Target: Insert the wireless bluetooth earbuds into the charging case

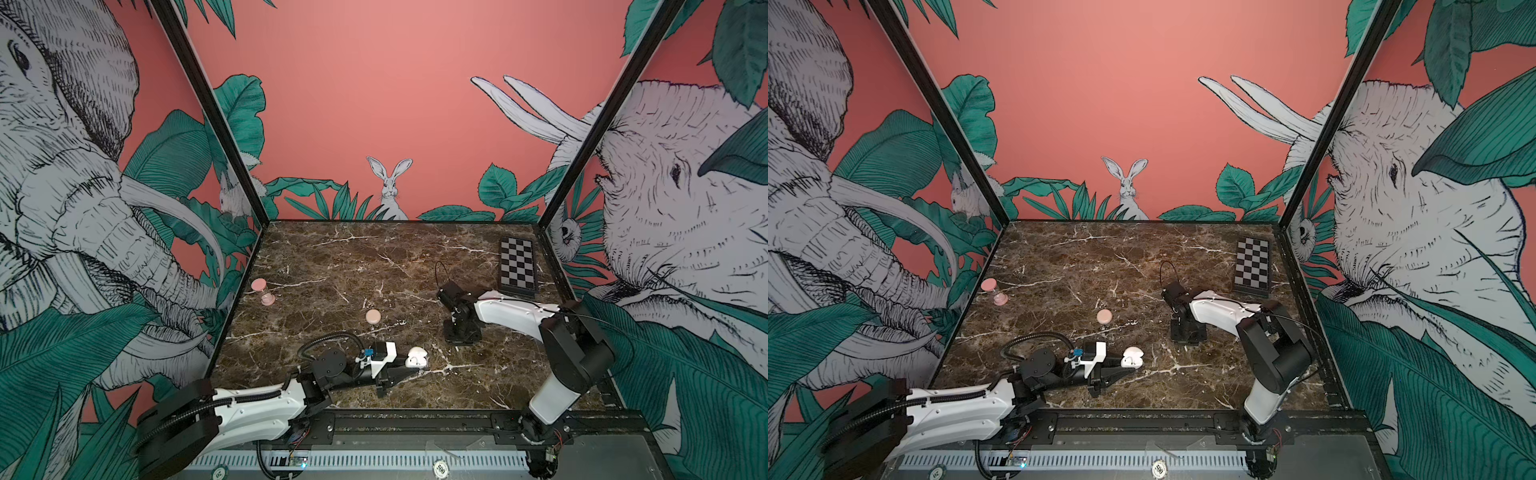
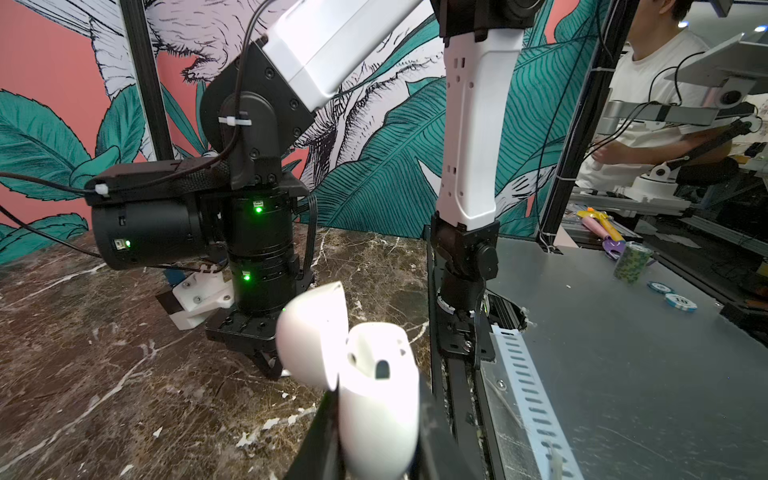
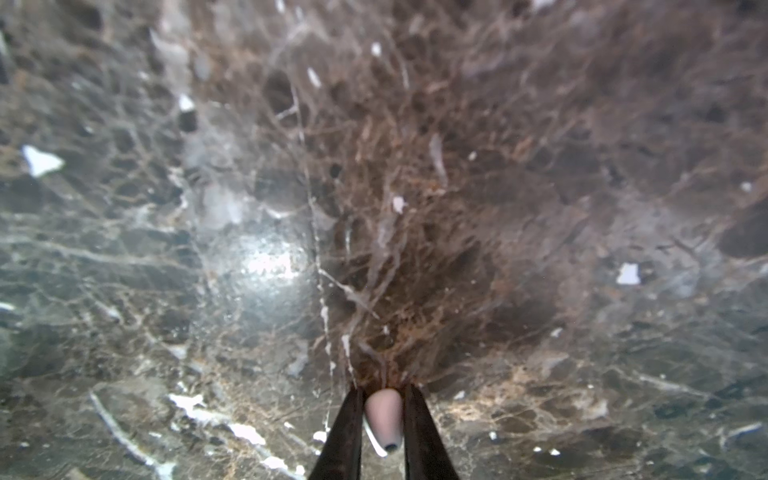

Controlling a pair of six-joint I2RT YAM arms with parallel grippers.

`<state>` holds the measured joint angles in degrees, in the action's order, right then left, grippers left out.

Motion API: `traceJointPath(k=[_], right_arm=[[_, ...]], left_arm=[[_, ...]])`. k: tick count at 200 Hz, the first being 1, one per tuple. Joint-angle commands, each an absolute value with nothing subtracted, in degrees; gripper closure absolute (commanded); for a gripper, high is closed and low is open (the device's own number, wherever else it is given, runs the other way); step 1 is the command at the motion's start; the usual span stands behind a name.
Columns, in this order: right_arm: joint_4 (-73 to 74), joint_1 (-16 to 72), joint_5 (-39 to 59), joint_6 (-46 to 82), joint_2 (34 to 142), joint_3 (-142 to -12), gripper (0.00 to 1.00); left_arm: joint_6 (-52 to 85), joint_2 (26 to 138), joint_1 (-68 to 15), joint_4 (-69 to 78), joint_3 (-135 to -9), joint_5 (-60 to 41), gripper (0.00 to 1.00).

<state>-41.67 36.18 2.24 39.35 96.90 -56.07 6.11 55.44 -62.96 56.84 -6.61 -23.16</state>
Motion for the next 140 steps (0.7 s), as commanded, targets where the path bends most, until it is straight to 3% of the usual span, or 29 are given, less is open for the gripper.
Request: traceJointPath(k=[1,74,140], right_arm=[[-40.68,36.48,1.75,41.47,96.74,-53.73,0.83],[-29.79,35.99,7.17,43.70,92.17,-47.52,0.87],[-21.78,35.86,8.75,45.29,81.20,-42.36,0.89]], left_arm=[[5.42,55.18,-63.19,57.48,-8.08,-23.73,1.00],[5.28,55.84,-63.19,58.18,-7.75,-23.73,1.00],[5.19,56.65,-63.28,58.95,-7.73,-23.73,1.00]])
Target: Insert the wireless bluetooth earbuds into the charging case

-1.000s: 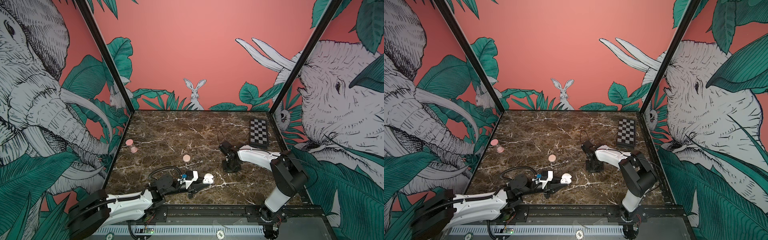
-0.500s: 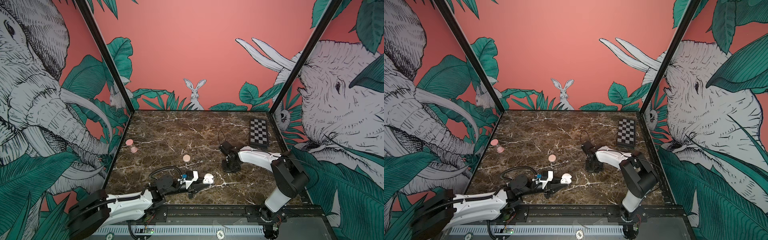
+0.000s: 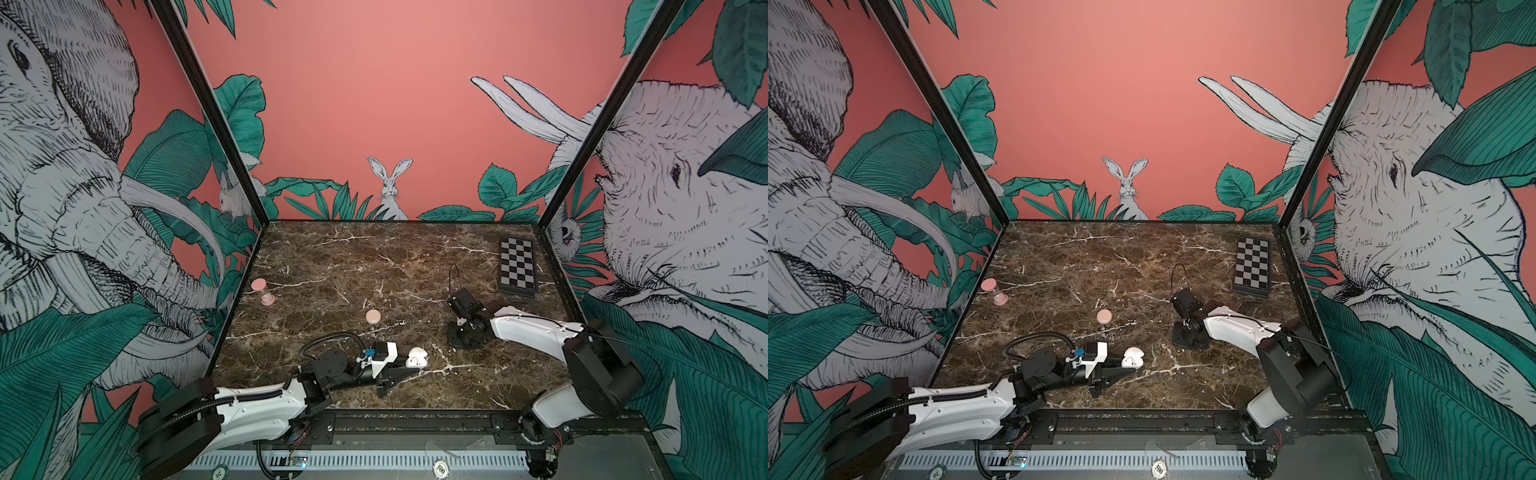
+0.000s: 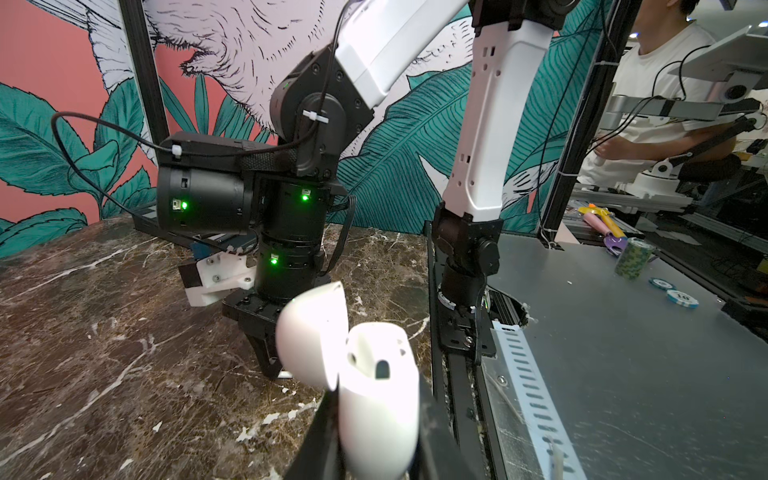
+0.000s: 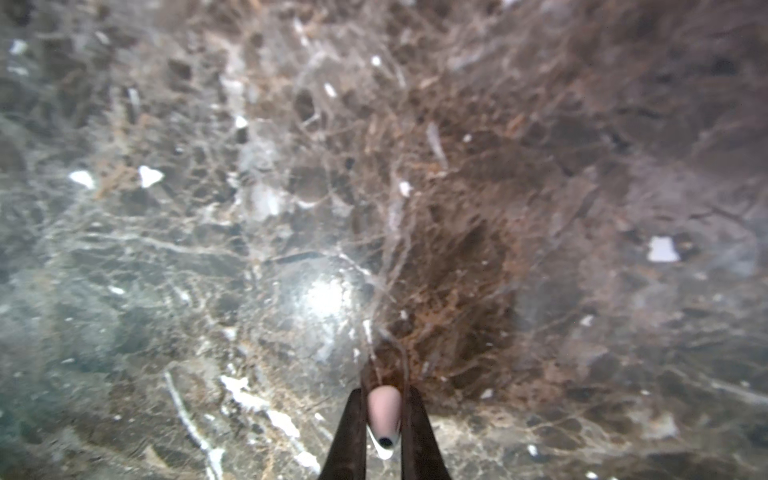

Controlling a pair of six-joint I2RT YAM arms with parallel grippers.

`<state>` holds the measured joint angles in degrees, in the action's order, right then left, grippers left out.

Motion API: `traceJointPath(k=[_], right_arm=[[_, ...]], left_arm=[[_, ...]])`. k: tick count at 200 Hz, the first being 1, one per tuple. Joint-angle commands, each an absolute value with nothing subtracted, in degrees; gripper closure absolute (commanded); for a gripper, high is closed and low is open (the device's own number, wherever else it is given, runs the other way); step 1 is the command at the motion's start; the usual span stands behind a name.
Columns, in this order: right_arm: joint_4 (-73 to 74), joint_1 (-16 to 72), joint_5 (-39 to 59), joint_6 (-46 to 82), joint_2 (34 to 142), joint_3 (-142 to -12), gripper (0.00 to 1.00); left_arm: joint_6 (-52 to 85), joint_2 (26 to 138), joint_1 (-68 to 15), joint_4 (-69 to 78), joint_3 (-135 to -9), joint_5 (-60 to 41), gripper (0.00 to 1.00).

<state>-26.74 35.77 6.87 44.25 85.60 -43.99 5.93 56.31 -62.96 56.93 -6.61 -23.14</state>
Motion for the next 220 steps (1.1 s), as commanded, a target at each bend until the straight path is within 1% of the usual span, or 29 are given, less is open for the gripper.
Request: traceJointPath(k=[1,52,113,169,220], right_arm=[[-21.70,35.86,8.72,45.27,80.94,-42.23,0.89],[-12.41,35.86,11.77,45.26,68.86,-36.57,0.89],[-3.39,36.21,17.25,44.83,58.80,-31.92,0.89],[-1.73,36.91,18.85,44.83,51.52,-32.51,0.88],[-2.64,37.86,19.12,44.91,48.29,-35.44,0.89]], left_arm=[[5.19,56.67,-63.28,58.96,-7.73,-23.73,1.00],[5.46,57.18,-63.29,60.16,-7.96,-23.64,1.00],[6.42,58.24,-63.28,61.68,-8.09,-22.95,1.00],[8.38,60.16,-63.28,64.21,-7.92,-18.33,1.00],[10.69,62.89,-63.28,66.86,-8.15,-12.75,1.00]])
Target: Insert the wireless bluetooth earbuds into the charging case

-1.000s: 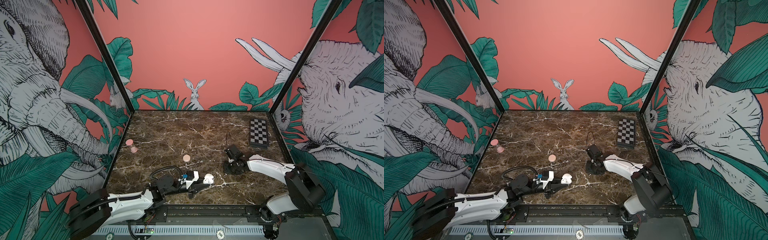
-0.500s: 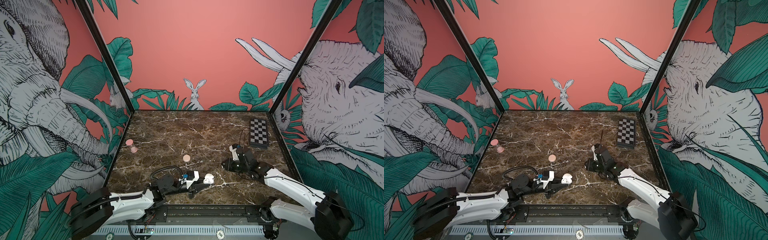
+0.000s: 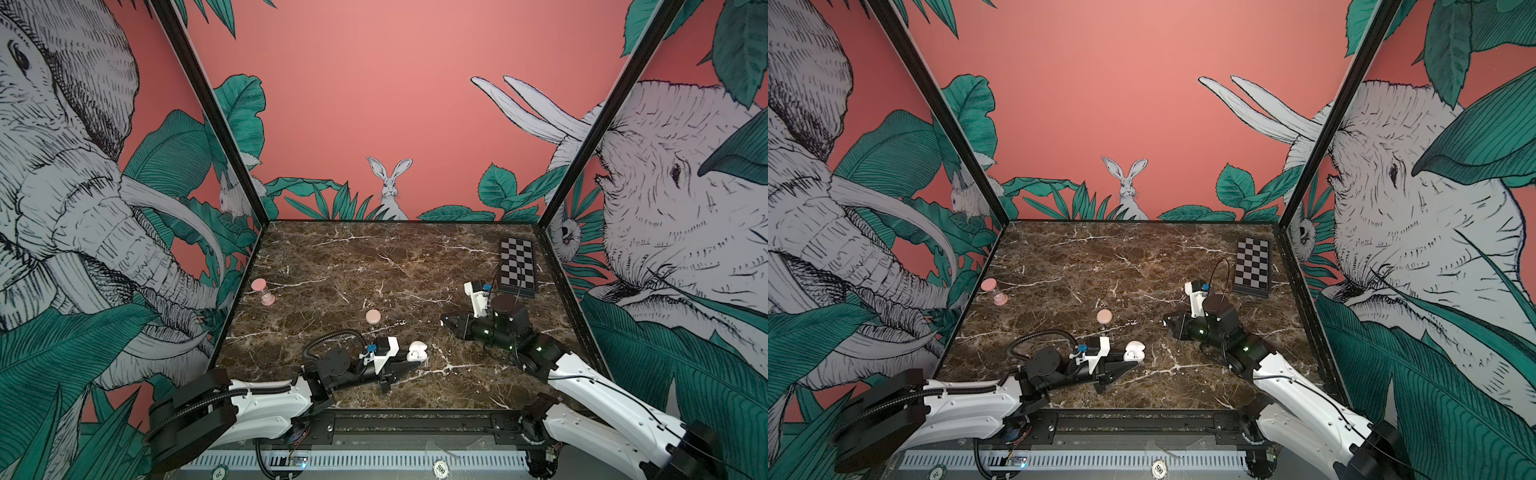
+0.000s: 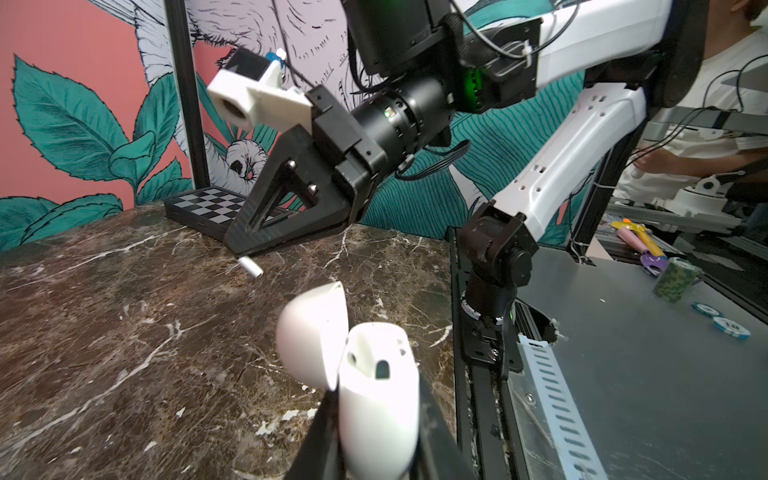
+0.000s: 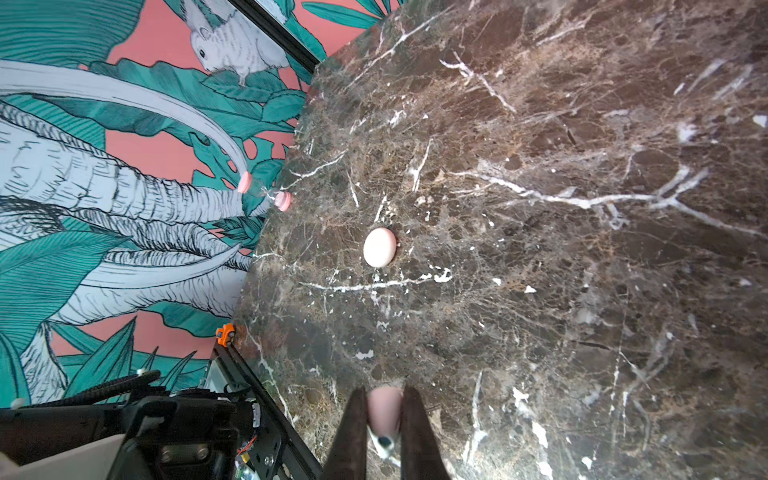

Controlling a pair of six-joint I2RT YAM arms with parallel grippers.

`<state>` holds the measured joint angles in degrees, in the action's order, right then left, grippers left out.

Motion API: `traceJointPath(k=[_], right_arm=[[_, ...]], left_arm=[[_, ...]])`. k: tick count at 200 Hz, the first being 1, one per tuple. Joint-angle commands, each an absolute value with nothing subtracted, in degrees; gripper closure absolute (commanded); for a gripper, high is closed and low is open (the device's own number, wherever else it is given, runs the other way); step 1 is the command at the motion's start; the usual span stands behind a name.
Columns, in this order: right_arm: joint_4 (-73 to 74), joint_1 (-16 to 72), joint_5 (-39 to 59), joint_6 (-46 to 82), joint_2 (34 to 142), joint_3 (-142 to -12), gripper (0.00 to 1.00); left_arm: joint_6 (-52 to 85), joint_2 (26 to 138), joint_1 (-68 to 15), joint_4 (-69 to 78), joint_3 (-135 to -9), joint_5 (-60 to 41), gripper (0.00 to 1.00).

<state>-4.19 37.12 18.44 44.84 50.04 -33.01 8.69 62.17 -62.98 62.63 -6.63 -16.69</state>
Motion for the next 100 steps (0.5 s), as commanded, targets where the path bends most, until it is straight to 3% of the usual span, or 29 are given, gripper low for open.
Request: traceJointPath(k=[1,100], right_arm=[[-2.64,37.91,19.18,44.91,48.23,-35.47,0.89],[0.04,41.94,19.97,47.36,46.23,-38.47,0.89]], left_arm=[[10.79,62.95,-63.28,66.96,-8.16,-12.61,1.00],[15.22,70.01,-63.19,75.39,-9.75,-6.56,1.00]])
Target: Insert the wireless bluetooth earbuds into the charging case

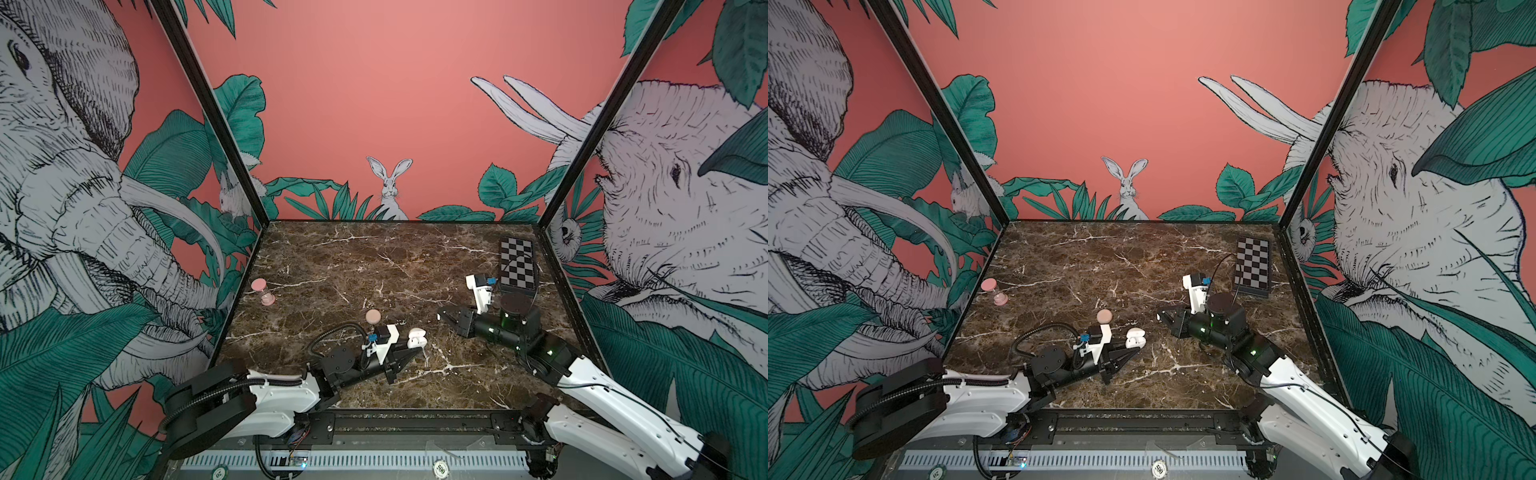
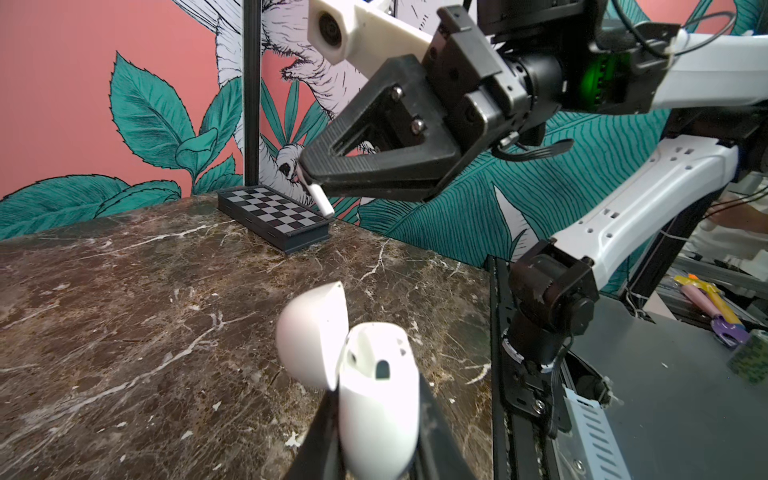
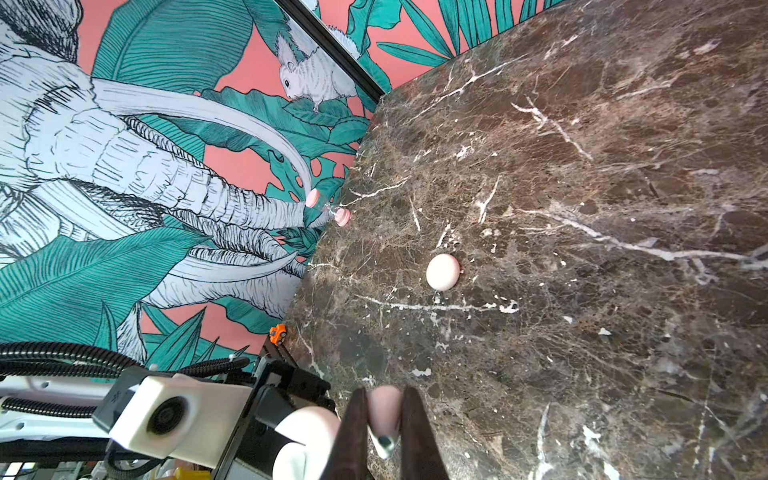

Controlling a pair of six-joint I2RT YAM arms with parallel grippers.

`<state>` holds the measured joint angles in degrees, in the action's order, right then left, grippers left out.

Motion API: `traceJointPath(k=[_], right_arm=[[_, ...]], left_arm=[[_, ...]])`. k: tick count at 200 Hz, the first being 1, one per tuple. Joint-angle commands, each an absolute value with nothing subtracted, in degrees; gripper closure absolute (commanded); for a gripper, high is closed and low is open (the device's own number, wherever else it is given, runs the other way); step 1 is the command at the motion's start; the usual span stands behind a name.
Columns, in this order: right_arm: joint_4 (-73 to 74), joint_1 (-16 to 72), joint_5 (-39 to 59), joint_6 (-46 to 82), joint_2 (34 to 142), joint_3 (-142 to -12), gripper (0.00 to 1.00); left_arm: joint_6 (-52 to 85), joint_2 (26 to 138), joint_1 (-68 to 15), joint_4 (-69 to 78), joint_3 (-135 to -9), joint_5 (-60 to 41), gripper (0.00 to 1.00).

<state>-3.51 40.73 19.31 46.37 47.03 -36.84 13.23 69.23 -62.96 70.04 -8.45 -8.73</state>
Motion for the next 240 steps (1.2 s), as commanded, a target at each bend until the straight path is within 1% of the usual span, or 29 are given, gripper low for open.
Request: traceJointPath(k=[1,113,188,240], right_arm=[[0.11,42.02,20.00,47.37,46.23,-38.44,0.89],[4.43,48.44,17.64,48.30,47.96,-38.58,0.92],[5.00,52.23,14.21,46.89,49.69,-38.98,0.93],[4.69,53.18,12.05,46.15,49.84,-39.00,0.94]], left_arm=[[15.25,70.07,-63.19,75.44,-9.80,-6.49,1.00],[18.23,73.29,-63.12,80.16,-10.28,-4.18,1.00],[19.44,72.20,-63.04,80.32,-10.18,-3.64,1.00],[20.11,71.68,-63.02,80.34,-10.28,-4.81,1.00]])
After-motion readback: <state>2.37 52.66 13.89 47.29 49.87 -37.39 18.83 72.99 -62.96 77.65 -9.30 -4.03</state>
